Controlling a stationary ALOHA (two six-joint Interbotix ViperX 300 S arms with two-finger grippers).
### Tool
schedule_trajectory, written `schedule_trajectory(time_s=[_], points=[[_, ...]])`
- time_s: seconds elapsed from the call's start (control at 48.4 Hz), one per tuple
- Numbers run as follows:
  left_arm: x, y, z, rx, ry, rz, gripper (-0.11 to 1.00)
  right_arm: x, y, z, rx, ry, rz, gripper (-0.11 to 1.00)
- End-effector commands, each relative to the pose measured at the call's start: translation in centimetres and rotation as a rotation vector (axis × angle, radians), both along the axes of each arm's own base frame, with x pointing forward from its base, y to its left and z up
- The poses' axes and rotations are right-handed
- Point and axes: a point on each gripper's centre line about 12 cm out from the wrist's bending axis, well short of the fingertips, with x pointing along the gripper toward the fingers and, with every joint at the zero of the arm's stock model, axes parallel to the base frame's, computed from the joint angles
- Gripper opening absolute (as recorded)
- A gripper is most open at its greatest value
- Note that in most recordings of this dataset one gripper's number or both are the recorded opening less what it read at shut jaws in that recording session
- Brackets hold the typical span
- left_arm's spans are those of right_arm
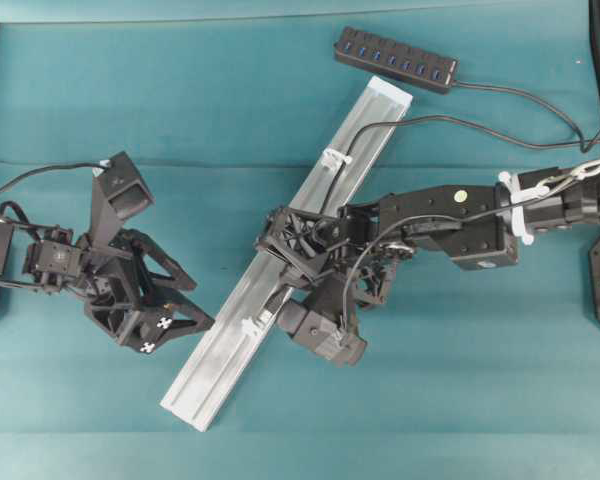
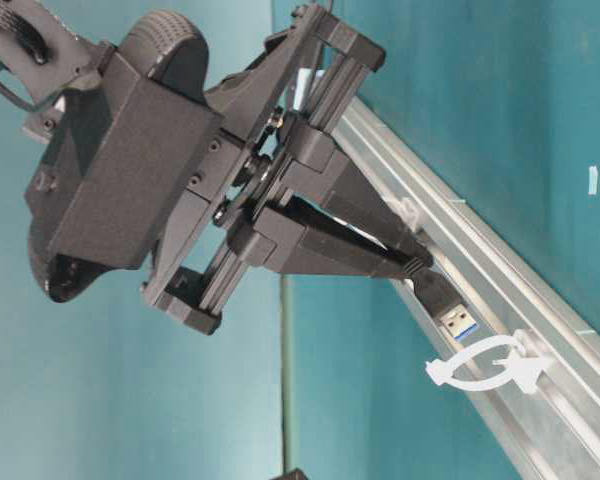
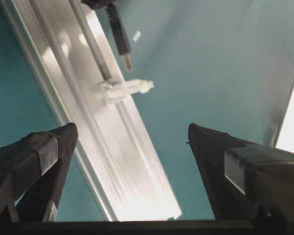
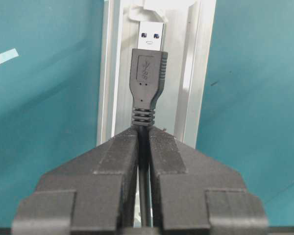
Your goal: Pass the USB cable through three rings with both arms.
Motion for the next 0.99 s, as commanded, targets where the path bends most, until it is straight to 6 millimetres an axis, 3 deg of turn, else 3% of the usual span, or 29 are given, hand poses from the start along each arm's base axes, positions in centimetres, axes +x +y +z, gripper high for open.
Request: schedule_trajectory(time_s=[0.0,0.352,0.972], points=[[0.0,-0.6,0.6,-0.002,-0.021,-0.021,0.98,0.3,0.2,-0.2,-0.006,-0.003,0.011,0.08],[-0.7,-3.0,0.0,-0.027,0.020,-0.080,0.98,1.1,0.1,0.1,0.002,-0.034,-0.002,0.08],[-1.0,-3.0,-0.5,-0.033,0.037,-0.077,0.98,1.2,0.8,-0.1,0.017,-0.025,0.003,0.08]])
